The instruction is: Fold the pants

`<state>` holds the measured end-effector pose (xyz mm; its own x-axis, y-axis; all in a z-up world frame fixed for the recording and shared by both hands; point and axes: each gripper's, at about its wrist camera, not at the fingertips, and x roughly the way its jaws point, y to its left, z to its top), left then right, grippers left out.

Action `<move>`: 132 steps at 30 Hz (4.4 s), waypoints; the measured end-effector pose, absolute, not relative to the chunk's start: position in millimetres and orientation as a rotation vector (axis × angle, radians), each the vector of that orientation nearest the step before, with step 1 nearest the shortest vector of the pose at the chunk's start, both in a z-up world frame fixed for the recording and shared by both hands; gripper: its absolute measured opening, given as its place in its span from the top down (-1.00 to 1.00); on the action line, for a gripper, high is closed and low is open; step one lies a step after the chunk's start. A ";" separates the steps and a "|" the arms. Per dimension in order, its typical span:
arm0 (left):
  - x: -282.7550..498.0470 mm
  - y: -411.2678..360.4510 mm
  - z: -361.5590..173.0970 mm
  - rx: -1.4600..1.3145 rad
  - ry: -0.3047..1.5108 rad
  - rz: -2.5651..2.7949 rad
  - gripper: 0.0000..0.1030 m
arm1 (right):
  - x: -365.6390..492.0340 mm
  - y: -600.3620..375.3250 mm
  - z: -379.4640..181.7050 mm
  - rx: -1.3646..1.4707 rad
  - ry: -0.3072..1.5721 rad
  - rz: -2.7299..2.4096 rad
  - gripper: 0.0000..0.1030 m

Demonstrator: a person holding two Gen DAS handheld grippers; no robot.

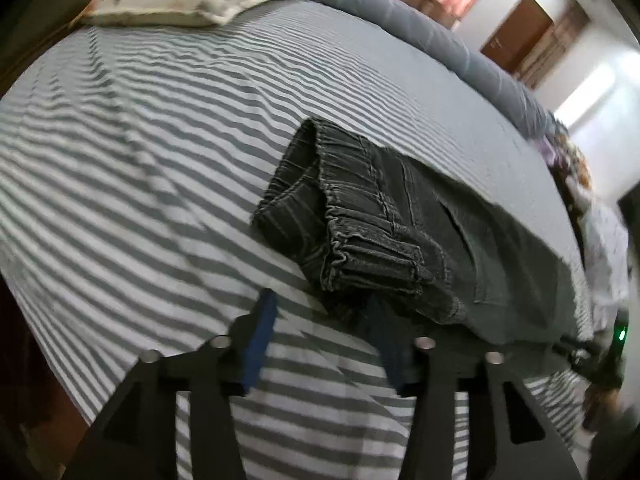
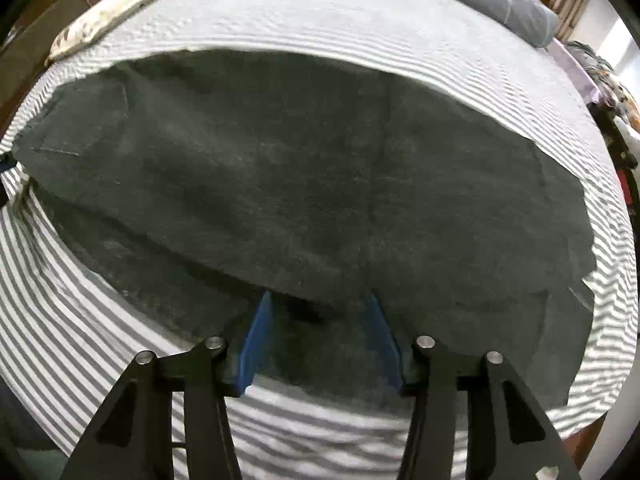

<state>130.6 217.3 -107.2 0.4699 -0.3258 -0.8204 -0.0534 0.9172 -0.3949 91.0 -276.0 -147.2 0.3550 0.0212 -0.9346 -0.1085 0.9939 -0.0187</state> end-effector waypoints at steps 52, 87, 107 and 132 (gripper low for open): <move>190.4 201.1 -92.3 -0.817 0.975 -0.114 0.59 | 98.3 -450.5 -205.4 1.086 0.848 -0.142 0.57; 193.6 194.1 -117.3 -0.212 1.126 -0.105 0.40 | 30.9 -447.7 -195.8 0.945 0.986 -0.202 0.58; 69.3 -98.6 -59.4 0.289 0.893 -0.688 0.02 | 16.4 -547.3 -189.3 1.131 0.846 -0.172 0.69; 45.4 -261.0 -151.4 0.570 0.912 -0.795 0.81 | 27.8 -572.2 -184.0 1.143 0.866 -0.084 0.81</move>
